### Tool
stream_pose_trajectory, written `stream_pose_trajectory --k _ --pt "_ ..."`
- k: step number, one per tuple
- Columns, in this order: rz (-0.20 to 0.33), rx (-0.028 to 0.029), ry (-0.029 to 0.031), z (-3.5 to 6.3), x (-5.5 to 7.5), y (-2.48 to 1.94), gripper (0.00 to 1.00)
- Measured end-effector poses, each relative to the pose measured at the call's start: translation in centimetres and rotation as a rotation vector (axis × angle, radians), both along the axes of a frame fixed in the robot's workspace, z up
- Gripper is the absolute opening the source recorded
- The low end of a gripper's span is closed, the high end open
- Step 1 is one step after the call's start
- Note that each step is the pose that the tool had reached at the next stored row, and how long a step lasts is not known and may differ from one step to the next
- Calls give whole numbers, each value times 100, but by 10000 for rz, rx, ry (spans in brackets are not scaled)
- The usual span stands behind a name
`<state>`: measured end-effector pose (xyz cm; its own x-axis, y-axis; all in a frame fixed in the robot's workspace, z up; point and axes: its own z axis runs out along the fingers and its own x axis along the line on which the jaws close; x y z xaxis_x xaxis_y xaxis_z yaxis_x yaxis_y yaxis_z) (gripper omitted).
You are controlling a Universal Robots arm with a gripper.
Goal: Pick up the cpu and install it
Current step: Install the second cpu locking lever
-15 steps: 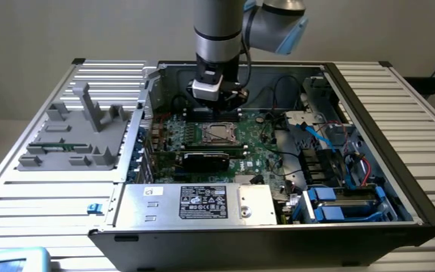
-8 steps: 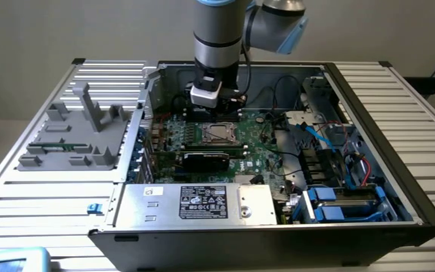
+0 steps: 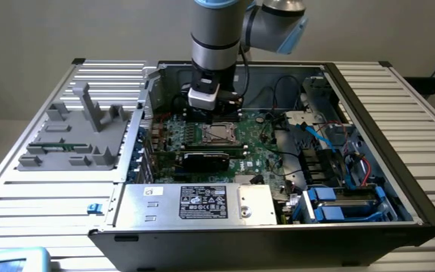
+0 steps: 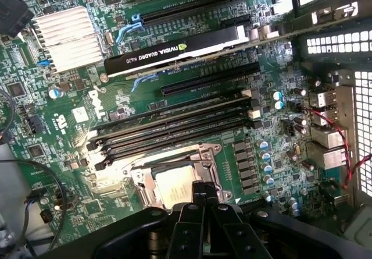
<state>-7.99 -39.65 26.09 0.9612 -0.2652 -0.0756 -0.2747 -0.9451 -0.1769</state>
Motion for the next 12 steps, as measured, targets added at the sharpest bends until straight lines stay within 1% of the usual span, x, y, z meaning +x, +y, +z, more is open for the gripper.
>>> stream_pose_trajectory --k 2,3,4,5,7,8,10,11,12 --pt "102 0 15 -2 -3 -10 11" --pt "126 1 40 -4 -3 -22 11" --pt "128 28 61 -8 -3 -51 11" --pt "128 88 64 -12 -3 -82 11" --pt "128 256 64 -15 -3 -147 11" --pt "128 350 62 -18 -3 -179 11" --pt "129 496 61 -22 -3 -222 11" --pt "129 525 58 -26 -3 -226 11" --pt "128 531 51 -28 -3 -227 11"
